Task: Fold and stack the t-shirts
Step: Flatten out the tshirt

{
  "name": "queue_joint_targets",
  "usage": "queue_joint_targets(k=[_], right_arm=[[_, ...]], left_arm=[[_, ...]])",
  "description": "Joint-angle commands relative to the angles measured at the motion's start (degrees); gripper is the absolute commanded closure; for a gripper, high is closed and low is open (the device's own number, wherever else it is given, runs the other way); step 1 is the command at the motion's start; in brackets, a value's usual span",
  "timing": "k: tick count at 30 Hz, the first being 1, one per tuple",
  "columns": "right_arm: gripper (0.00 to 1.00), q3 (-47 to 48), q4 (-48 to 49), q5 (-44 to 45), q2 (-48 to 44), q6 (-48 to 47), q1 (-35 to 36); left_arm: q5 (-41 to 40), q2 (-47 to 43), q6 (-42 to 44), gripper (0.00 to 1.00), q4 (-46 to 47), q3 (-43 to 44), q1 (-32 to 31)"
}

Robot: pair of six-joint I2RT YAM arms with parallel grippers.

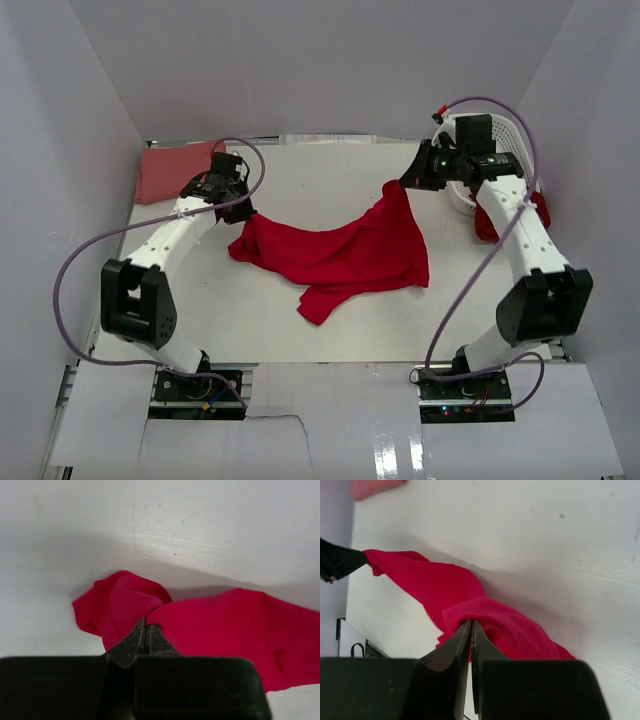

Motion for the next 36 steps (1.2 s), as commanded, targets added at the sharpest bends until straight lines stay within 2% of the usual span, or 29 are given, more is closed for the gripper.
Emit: queue_joint_targets(k=[1, 5, 9, 16, 17, 18, 20, 21, 25, 28, 32, 36], right_arm=[[0.92, 1.4, 3.8, 1.6, 5.3, 1.0, -2.8], [0.92, 7.7, 4.6, 1.9, 14.3, 2.9, -5.3], [0.92, 13.2, 3.9, 1.2, 20.9, 4.6, -7.4], [0.92, 12.3, 5.1, 3.5, 25.9, 4.4, -8.0], [0.89, 12.5, 5.3, 3.1, 27.4, 4.2, -7.9], [0.66, 12.8, 5.1, 2.5, 28.3, 4.3, -7.9], [0.47, 14.8, 3.3, 3.0, 30.7, 2.8, -7.9], [0.4, 14.7, 3.2, 4.1, 30.8, 2.4, -7.8], [0.4, 9.2, 6.9, 6.2, 26.3, 1.7, -7.8], [0.4, 8.1, 5.0, 6.2, 25.2, -0.6, -7.3], [0.41, 6.4, 1.5, 15.7, 24.3, -3.8, -5.1], [0.41, 1.7, 2.9, 14.4, 25.0, -3.3, -4.0]], left_arm=[[9.4, 5.9, -2.5, 1.0, 4.7, -0.3, 1.5], [11.9, 16.2, -3.4, 1.0, 6.2, 8.2, 2.5], [20.8, 28.2, -2.9, 1.0, 4.2, 18.0, 3.9], [21.5, 34.2, -1.7, 1.0, 0.6, 26.8, 6.1], [21.9, 34.7, -1.5, 0.98, 0.2, 27.8, 6.7], [22.4, 35.3, -1.0, 0.9, -1.2, 28.9, 7.5], [23.3, 37.2, -0.5, 0.78, -2.9, 33.0, 8.2], [23.2, 37.5, -0.3, 0.77, -4.0, 34.1, 8.6], [21.4, 36.1, -0.3, 0.74, -4.2, 36.1, 9.5], [18.7, 33.4, 0.6, 0.71, -4.4, 36.3, 9.7], [15.6, 29.9, 1.7, 0.68, -4.9, 34.5, 9.7], [14.5, 27.1, 1.9, 0.67, -4.5, 31.9, 9.8]])
